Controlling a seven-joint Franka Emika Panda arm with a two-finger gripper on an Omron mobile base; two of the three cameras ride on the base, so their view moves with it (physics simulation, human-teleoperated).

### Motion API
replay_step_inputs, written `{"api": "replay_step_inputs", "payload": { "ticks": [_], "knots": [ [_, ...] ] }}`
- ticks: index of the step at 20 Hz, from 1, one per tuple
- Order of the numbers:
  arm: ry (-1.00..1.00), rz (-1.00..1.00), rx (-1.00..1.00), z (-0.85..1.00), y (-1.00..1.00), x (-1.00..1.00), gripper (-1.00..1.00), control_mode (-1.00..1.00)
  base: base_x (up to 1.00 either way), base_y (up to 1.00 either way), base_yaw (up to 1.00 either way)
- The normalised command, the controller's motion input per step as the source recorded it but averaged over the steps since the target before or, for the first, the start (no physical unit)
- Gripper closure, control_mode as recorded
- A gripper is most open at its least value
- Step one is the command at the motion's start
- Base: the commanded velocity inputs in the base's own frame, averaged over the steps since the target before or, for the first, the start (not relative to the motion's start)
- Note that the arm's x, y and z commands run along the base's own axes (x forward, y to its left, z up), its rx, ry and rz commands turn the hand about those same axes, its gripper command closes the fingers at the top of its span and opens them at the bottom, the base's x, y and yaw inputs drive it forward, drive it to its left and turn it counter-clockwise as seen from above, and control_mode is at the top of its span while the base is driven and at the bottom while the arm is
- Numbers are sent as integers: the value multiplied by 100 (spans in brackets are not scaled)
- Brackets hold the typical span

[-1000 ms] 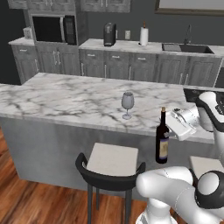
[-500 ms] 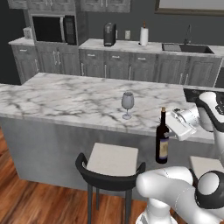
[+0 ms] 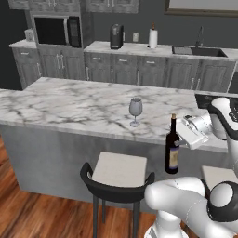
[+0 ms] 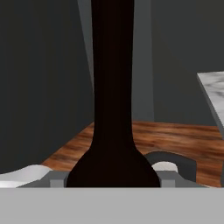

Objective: There is a wine glass and glass cup on the dining counter. Place the wine bottle next to the wine glass and the juice bottle next to the glass cup.

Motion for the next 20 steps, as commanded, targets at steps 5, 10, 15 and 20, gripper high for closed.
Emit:
{"api": "replay_step_inputs", "payload": {
  "ticks": [5,10,15,20],
  "knots": [
    [-9,-8,0,18,0,0,100,-100,0,0,0],
    [-6,-10,-1,37,0,0,100,-100,0,0,0],
    [-1,-12,-9,32,0,0,100,-100,0,0,0],
    [-3,-5,-8,21,0,0,100,-100,0,0,0]
  ]
}}
